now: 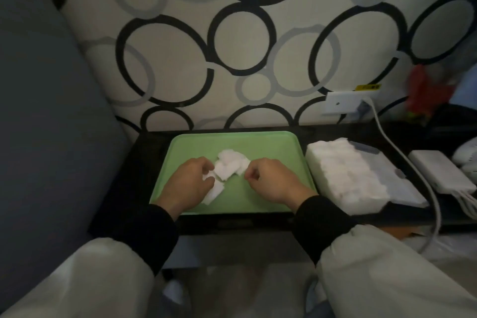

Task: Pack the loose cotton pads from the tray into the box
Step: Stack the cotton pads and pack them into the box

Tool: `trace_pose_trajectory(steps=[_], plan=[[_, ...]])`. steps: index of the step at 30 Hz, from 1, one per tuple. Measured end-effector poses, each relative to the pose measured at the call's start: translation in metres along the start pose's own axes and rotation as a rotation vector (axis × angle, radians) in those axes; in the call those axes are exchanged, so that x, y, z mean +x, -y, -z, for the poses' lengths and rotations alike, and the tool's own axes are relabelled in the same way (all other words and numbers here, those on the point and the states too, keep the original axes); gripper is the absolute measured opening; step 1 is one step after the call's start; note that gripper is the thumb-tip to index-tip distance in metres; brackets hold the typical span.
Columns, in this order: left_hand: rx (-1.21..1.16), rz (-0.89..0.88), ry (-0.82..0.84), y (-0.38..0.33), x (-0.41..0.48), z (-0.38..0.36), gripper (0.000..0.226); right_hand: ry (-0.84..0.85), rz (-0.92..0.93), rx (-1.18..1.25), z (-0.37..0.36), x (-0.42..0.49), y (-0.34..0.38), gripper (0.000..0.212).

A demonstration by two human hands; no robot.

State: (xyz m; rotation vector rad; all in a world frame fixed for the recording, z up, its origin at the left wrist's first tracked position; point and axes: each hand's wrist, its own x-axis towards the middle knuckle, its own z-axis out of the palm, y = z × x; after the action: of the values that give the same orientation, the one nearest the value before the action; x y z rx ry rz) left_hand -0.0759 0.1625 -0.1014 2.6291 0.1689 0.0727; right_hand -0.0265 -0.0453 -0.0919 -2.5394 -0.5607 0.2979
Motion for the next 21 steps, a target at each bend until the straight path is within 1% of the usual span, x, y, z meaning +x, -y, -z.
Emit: trace_pose_trajectory(steps=[2,6,7,10,12,16,17,19,21], plan=[[-0.027,0.024,-0.038,0.011,0.003,0.002,0.019,0.008,-0.007,0.018,-0.01,0.012,0.006,0.02],[-0.057,0.054,-0.073,0.022,0.009,0.003,0.017,-0.079,-0.1,0.063,-0.023,0.034,0.012,0.014],[-0.072,0.062,-0.07,0.024,0.01,0.003,0.017,-0.101,-0.138,0.08,-0.024,0.038,0.013,0.017],[-0.13,0.071,-0.07,0.032,0.015,0.003,0.014,-0.142,-0.24,0.155,-0.032,0.054,0.019,0.036],[-0.156,0.064,-0.081,0.033,0.017,0.003,0.013,-0.151,-0.291,0.195,-0.037,0.06,0.023,0.04],[-0.187,0.045,-0.081,0.037,0.021,0.005,0.013,-0.134,-0.305,0.222,-0.04,0.067,0.031,0.036],[-0.201,0.045,-0.082,0.038,0.022,0.004,0.014,-0.127,-0.302,0.248,-0.038,0.065,0.033,0.032],[-0.236,0.05,-0.09,0.037,0.024,0.005,0.014,-0.11,-0.289,0.303,-0.031,0.061,0.035,0.018],[-0.277,0.058,-0.096,0.034,0.025,0.004,0.013,-0.088,-0.287,0.369,-0.02,0.055,0.034,0.02]])
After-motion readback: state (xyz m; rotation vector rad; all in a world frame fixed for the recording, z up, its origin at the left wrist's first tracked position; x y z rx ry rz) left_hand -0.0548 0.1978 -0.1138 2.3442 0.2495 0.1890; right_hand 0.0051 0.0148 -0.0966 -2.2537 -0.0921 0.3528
